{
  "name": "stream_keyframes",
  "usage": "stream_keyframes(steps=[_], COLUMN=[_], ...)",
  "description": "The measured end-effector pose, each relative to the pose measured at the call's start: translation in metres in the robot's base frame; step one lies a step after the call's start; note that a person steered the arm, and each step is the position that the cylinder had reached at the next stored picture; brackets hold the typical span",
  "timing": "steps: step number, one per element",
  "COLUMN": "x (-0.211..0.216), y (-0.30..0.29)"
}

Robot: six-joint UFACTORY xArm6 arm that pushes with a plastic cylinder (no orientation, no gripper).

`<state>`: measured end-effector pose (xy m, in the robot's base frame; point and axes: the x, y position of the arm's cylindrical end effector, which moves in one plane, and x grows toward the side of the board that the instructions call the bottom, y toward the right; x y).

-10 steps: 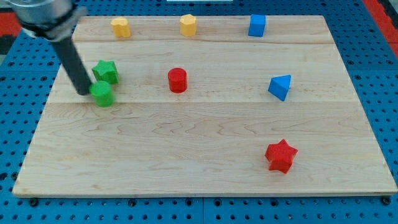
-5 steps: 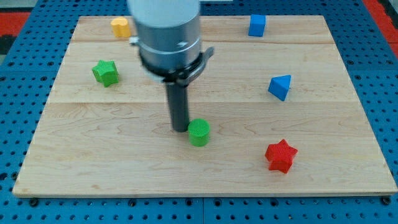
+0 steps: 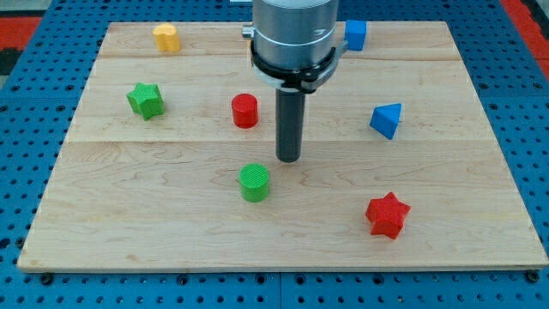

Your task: Move the green circle to the bottom center

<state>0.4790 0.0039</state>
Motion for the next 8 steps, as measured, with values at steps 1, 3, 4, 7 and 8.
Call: stream_keyframes(steps=[1,3,4,7,8], x=[0.026,0.005,0.054,-0.071,-0.077], y=[-0.005,-0.029,-0.035,0.067,0.069])
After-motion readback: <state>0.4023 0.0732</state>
